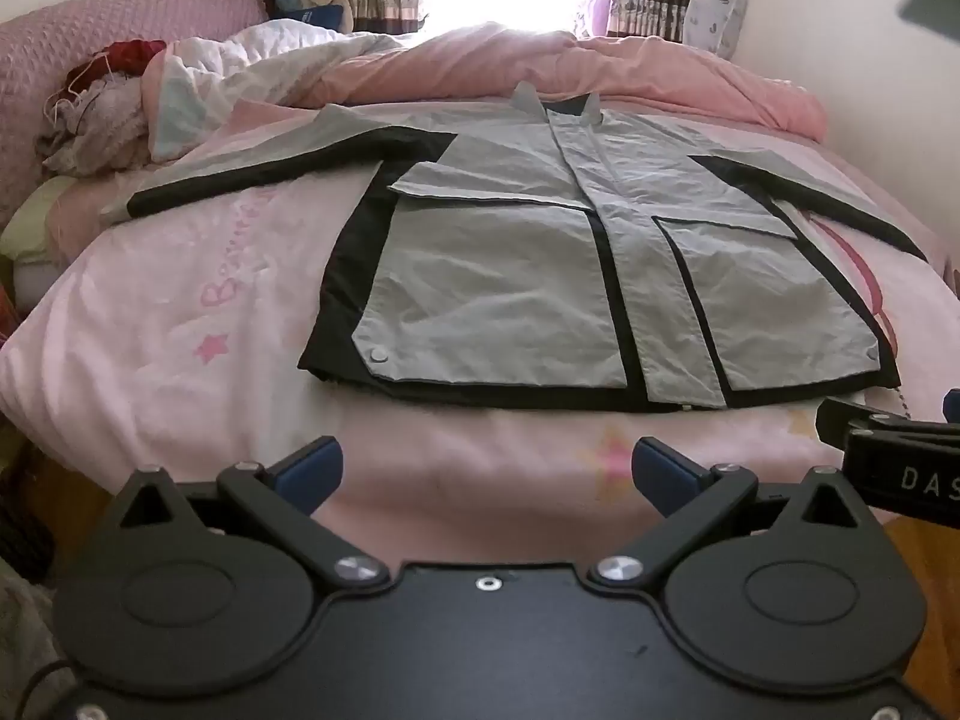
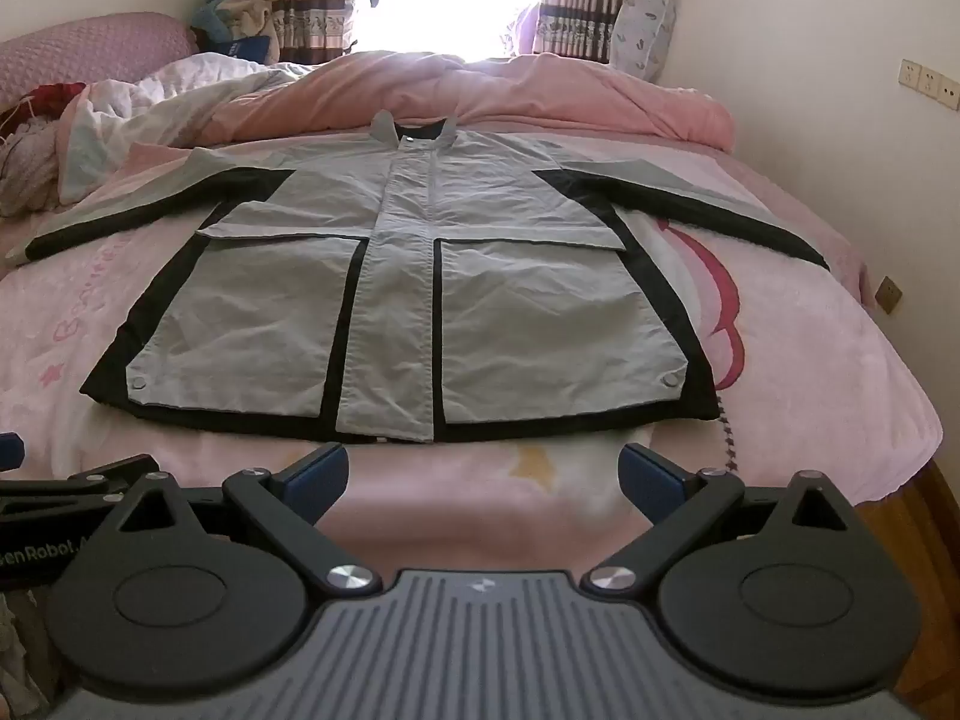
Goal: Fold large clothes
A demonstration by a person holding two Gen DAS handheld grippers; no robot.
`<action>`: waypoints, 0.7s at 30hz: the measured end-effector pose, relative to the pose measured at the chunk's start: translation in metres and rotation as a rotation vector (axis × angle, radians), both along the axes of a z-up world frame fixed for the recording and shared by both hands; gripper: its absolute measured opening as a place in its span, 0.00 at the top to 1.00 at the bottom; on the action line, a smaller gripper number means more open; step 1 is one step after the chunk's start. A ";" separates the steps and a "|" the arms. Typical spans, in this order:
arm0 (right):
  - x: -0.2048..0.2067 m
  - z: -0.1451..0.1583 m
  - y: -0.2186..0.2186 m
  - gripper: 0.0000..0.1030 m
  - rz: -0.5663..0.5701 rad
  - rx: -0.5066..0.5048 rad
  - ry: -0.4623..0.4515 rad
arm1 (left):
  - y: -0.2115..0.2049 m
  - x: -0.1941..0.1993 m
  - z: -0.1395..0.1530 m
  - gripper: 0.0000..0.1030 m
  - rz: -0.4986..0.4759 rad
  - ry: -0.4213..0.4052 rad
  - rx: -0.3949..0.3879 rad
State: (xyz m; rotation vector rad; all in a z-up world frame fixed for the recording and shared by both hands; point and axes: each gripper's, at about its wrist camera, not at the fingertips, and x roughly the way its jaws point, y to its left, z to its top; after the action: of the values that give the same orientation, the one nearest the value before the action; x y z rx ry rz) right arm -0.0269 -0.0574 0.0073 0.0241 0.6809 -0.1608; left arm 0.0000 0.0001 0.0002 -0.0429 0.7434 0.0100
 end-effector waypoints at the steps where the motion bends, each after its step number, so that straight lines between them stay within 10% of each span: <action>1: 0.000 0.000 0.000 0.00 0.001 0.004 0.001 | 0.000 0.000 0.000 0.00 0.000 -0.002 -0.006; 21: 0.000 -0.001 -0.003 0.00 0.001 0.006 0.006 | -0.001 0.002 -0.003 0.00 -0.002 0.004 0.011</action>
State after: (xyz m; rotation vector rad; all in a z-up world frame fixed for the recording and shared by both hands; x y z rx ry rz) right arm -0.0266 -0.0607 0.0059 0.0294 0.6870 -0.1574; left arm 0.0015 -0.0009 -0.0028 -0.0316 0.7470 0.0124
